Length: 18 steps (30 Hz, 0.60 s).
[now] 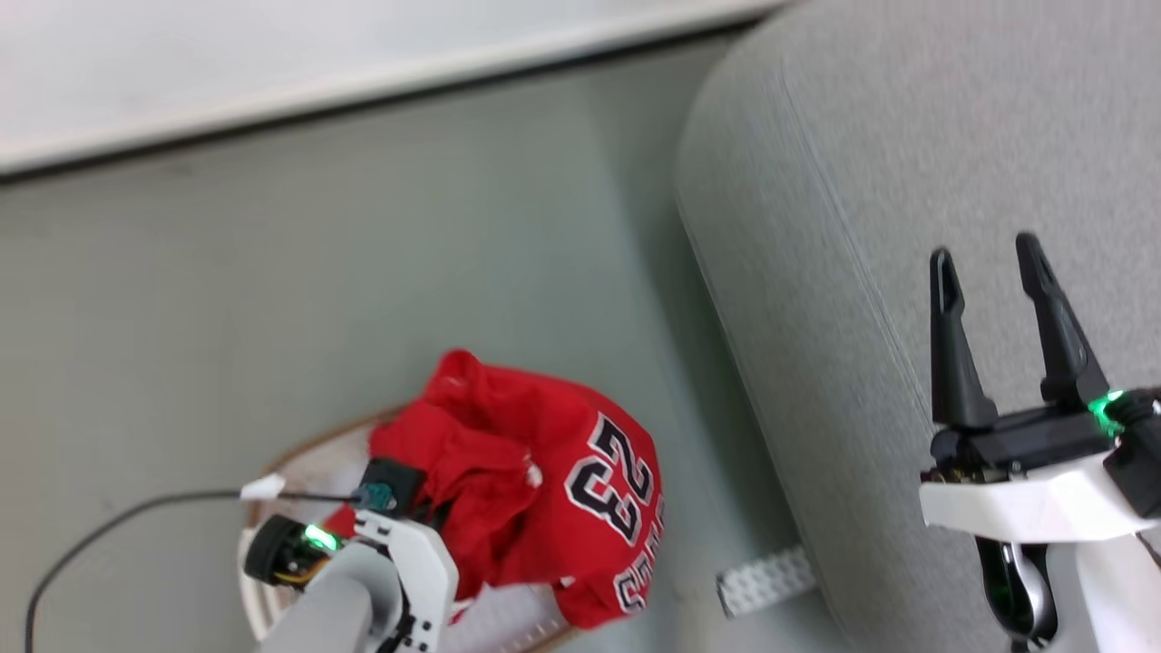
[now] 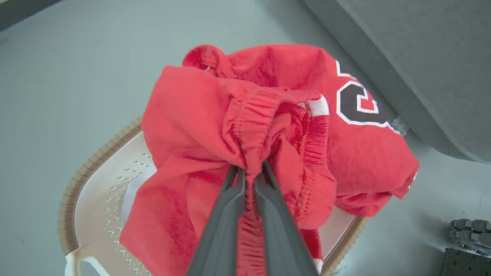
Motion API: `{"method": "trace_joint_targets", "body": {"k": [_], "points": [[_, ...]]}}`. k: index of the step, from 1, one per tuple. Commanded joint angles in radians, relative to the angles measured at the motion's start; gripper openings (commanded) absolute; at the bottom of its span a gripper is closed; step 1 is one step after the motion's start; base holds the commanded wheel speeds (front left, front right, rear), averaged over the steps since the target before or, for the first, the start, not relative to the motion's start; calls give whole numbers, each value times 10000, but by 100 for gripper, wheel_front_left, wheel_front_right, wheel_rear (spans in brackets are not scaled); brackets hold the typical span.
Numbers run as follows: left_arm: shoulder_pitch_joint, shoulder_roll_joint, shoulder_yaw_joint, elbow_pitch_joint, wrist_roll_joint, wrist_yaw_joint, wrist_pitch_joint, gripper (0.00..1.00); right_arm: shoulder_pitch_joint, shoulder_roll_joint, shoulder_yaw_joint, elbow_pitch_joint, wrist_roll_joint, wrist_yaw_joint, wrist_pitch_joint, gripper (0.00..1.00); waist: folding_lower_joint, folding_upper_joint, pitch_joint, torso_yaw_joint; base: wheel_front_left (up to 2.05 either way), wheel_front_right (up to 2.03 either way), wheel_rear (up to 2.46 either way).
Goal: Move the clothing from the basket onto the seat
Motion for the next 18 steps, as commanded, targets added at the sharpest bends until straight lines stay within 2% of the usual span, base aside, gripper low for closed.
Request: {"method": "trace_joint_targets", "body": {"k": [1, 9, 13, 18], "points": [[225, -88, 74, -90, -244, 20, -308, 0, 257, -117, -69, 86, -30, 4, 8, 100, 0, 0, -911, 569, 0, 0, 0], [695, -261, 139, -1204, -1266, 20, -926, 0, 1126, -350, -66, 352, 120, 4, 8, 100, 0, 0, -2222, 1282, 0, 0, 0], [1013, -258, -39, -2434, -1825, 20, -951, 0, 1543, -447, -109, 473, 199, 3, 8, 100, 0, 0, -2897, 1655, 0, 0, 0], [1534, 42, -5, -4348, -2506, 20, -945, 0, 2010, -572, 20, 583, 274, 3, 8, 100, 0, 0, -3595, 2009, 0, 0, 0]]}}
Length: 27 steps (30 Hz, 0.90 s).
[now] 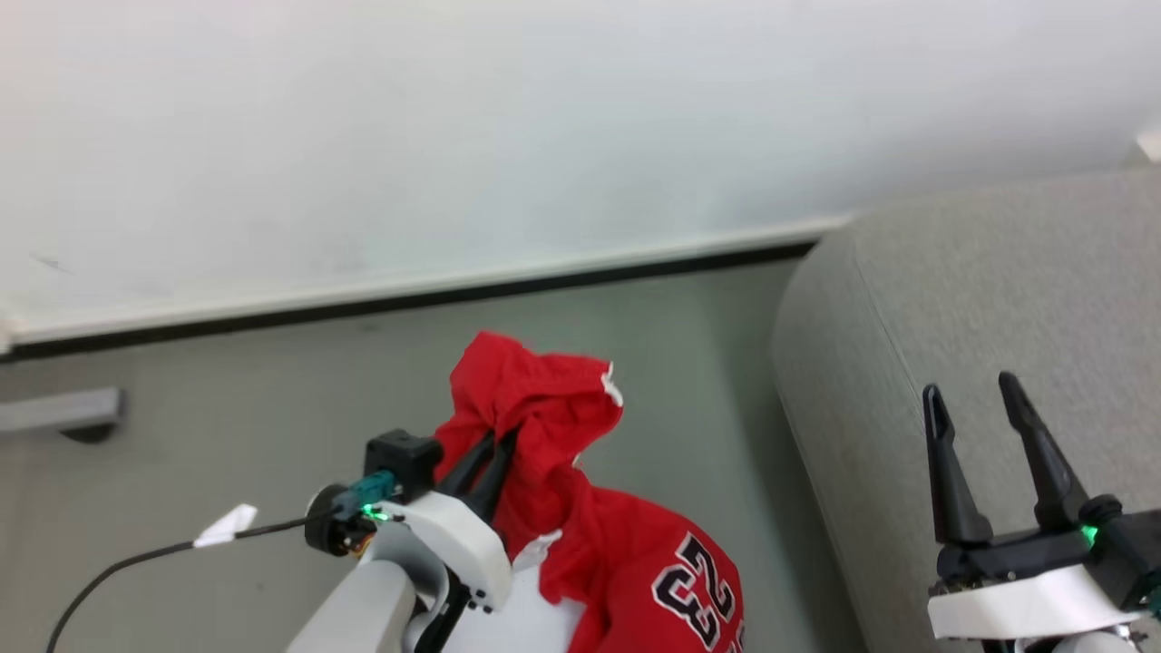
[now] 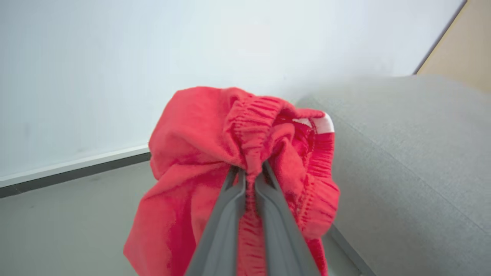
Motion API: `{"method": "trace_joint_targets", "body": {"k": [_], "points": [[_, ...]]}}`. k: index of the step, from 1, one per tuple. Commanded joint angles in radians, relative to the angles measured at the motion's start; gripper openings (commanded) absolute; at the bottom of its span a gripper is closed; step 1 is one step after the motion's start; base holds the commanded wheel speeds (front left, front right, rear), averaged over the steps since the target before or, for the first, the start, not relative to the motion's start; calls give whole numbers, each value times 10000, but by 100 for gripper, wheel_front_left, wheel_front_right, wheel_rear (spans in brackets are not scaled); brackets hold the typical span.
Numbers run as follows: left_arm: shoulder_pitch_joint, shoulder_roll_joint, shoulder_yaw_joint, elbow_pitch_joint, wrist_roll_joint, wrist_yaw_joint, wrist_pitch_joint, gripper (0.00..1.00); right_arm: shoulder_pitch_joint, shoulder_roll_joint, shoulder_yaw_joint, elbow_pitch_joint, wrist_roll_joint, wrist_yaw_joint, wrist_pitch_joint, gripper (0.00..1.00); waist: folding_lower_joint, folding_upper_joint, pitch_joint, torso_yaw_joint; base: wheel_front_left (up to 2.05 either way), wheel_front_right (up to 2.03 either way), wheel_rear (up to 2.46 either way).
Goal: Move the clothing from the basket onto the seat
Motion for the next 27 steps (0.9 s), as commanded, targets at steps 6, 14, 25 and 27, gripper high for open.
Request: {"method": "trace_joint_targets", "body": {"k": [6, 14, 25, 27], "points": [[665, 321, 304, -2020, -801, 18, -7, 0, 556, -122, 295, 141, 172, 4, 8, 100, 2, -1, -1060, 649, 0, 0, 0], [1060, 617, 705, -4784, -1244, 356, 509, 0, 779, -166, 638, 174, 256, 4, 8, 100, 2, -1, -1292, 903, 0, 0, 0], [1688, 782, 704, -6436, -1468, 776, 1195, 0, 660, -251, 1085, 304, 346, 4, 8, 100, 2, -1, -1346, 1098, 0, 0, 0], [1747, 778, 668, -6521, -1499, 779, 1235, 0, 645, -266, 1200, 322, 385, 3, 8, 100, 2, -1, -1349, 1119, 0, 0, 0]]}}
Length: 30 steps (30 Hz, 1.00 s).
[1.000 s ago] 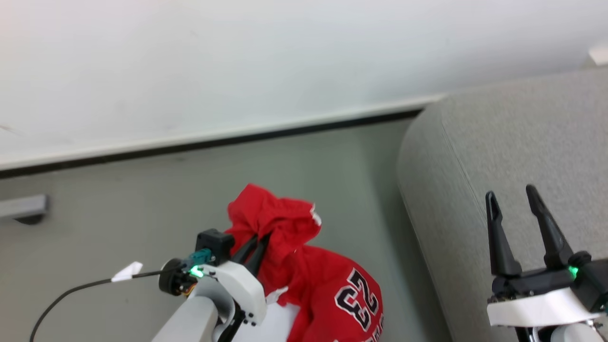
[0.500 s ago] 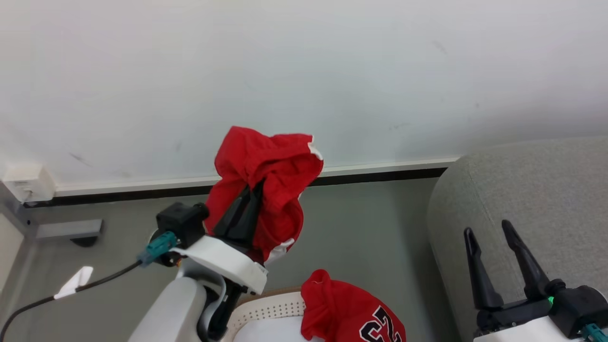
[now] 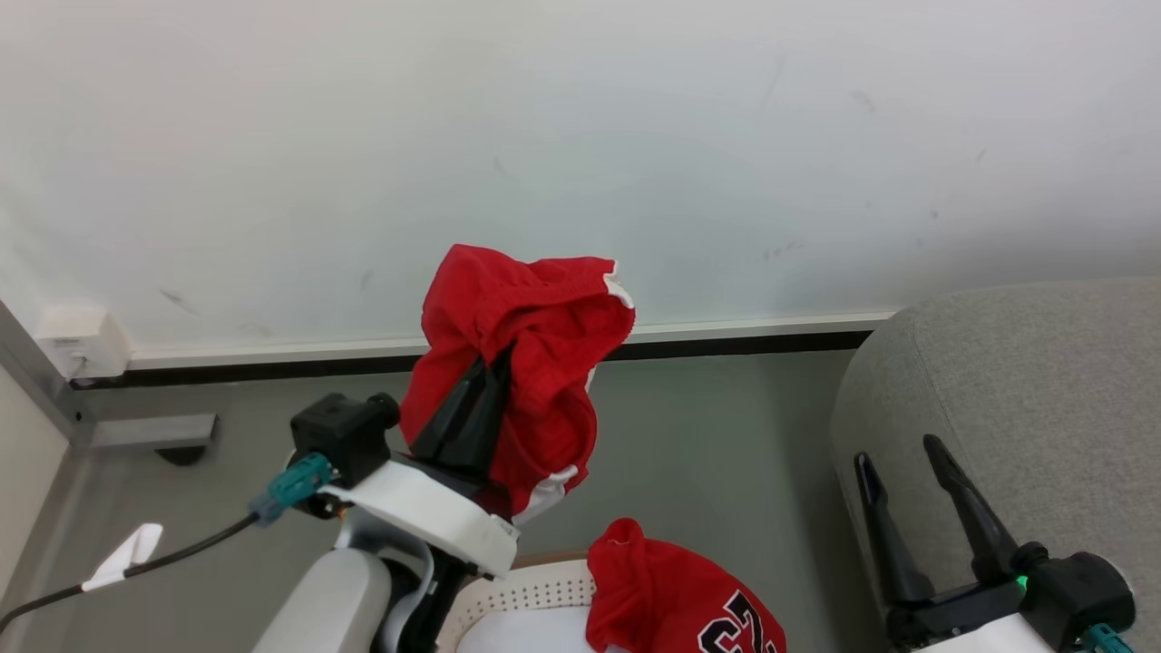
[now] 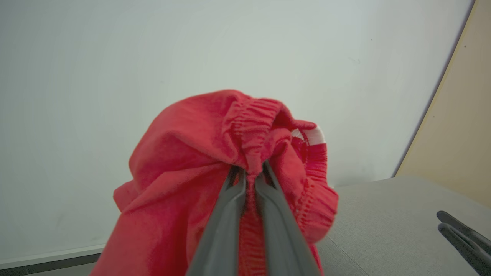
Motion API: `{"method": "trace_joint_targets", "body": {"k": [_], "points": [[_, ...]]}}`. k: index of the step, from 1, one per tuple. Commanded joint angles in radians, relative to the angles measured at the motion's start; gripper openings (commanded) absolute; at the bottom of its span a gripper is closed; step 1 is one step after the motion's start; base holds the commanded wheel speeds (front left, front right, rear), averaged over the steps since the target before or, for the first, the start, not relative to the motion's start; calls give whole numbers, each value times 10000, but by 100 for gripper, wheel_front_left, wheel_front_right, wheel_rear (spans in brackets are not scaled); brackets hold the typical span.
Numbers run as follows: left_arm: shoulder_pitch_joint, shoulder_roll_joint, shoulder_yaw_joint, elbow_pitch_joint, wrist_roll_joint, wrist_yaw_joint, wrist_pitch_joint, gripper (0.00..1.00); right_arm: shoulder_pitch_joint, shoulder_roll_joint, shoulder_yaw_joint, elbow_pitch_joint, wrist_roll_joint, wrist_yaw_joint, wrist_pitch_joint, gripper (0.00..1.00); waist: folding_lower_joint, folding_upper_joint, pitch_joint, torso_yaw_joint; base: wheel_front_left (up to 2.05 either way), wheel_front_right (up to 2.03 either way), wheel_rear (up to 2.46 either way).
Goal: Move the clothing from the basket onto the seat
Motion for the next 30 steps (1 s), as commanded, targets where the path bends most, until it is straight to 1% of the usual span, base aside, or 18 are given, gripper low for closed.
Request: {"method": "trace_joint_targets", "body": {"k": [1, 3, 9, 13, 17, 21, 30], "points": [[154, 45, -16, -96, -103, -4, 20, 0, -42, 7, 100, 36, 222, 4, 8, 100, 2, -1, 4, 15, 0, 0, 0], [149, 41, -90, -146, -90, -39, 36, 0, -95, 83, 401, 3, 491, 4, 8, 100, 2, -1, 11, 33, 0, 0, 0], [237, -103, -427, -87, 48, -89, -38, 0, -608, 42, 1863, 172, 1026, 3, 8, 100, 2, -1, 12, 163, 0, 0, 0], [246, -298, -750, 44, 86, -183, -116, 0, -1053, -80, 3122, 412, 1509, 3, 21, 100, 2, -1, 8, 398, 0, 0, 0], [94, -479, -1226, 217, 211, -303, -146, 0, -1465, -120, 4001, 805, 2052, 1, 88, 100, 2, -1, 14, 698, 0, 0, 0], [-18, -671, -1757, 353, 252, -416, -202, 0, -1796, -51, 4338, 1347, 2475, 0, 150, 100, 2, -1, -3, 1035, 0, 0, 0], [-191, -928, -2553, 382, -35, -539, -239, 0, -2302, 107, 4511, 3071, 2990, 0, 420, 100, 2, -1, -53, 1897, 0, 0, 0]]}}
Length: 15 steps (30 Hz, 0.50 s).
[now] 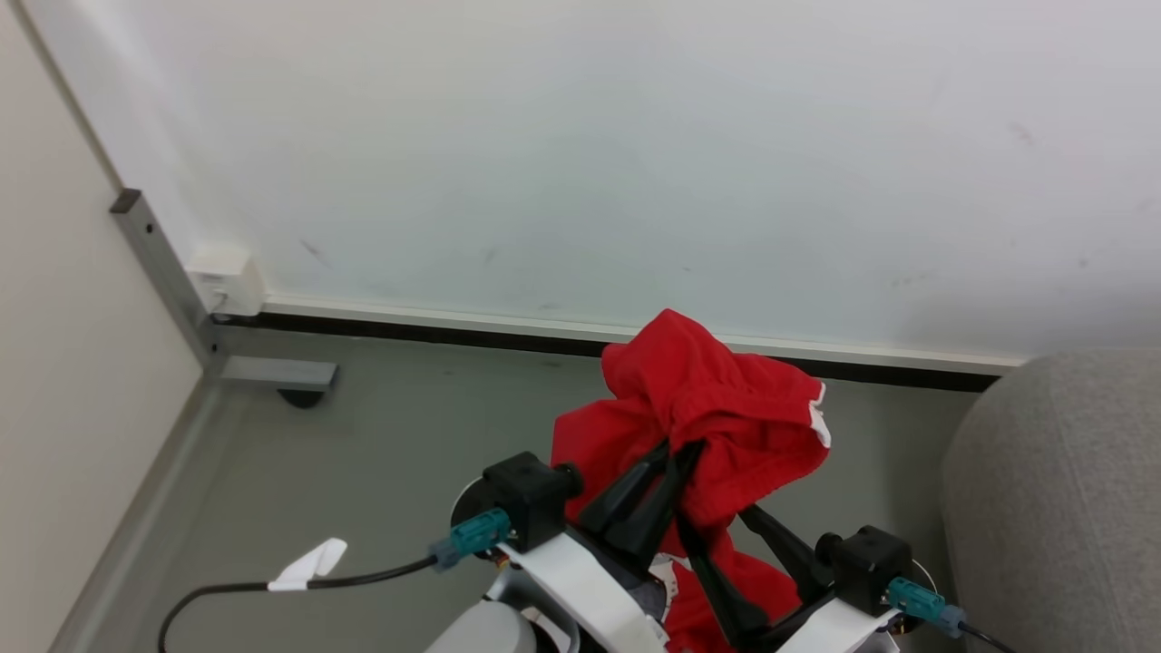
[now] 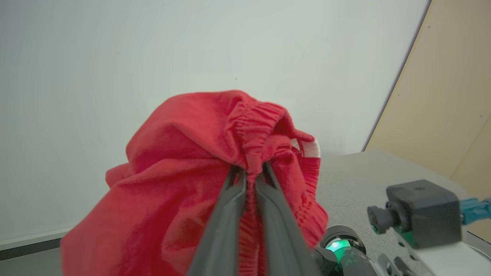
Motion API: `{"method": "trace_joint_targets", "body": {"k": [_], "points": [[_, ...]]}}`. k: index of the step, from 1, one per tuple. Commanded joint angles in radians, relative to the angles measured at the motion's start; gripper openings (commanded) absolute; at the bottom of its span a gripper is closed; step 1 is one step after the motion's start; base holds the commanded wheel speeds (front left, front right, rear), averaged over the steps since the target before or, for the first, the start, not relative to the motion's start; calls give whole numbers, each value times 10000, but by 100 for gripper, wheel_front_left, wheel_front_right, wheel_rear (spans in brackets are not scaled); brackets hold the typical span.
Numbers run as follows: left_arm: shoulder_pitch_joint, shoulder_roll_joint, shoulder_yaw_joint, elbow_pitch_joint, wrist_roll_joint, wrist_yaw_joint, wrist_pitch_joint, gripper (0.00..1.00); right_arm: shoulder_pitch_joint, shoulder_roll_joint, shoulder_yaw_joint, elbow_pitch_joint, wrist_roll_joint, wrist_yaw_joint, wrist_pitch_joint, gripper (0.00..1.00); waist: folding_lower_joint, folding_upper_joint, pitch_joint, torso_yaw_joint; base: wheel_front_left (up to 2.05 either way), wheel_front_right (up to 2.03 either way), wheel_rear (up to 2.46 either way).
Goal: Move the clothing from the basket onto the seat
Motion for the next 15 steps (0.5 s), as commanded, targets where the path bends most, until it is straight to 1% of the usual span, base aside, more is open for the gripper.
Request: {"method": "trace_joint_targets", "body": {"k": [1, 4, 5, 6, 7, 15], "points": [[-114, -46, -71, -51, -187, -22, -63, 0, -177, 31, 29, 255, 136, -10, -63, 100, 0, -1, -42, 260, 0, 0, 0], [-113, -90, -239, -115, -270, -46, -60, 0, -366, 46, 107, 628, 174, -10, -178, 100, 0, -1, -83, 478, 0, 0, 0], [-113, -96, -281, -120, -296, -48, -64, 0, -411, 57, 122, 743, 213, -10, -200, 56, 0, -1, -98, 534, 0, 0, 0], [-103, -96, -305, -116, -325, -33, -73, 0, -437, 70, 136, 813, 262, -10, -243, 36, 0, -1, -112, 577, 0, 0, 0], [-92, -94, -322, -107, -351, -18, -83, 0, -468, 88, 160, 869, 304, -11, -287, 0, 0, -1, -120, 610, 0, 0, 0], [-15, -7, -263, 44, -447, 123, -125, 0, -568, -56, 232, 933, 553, -11, -441, 0, 0, -1, -135, 618, 0, 0, 0]]}}
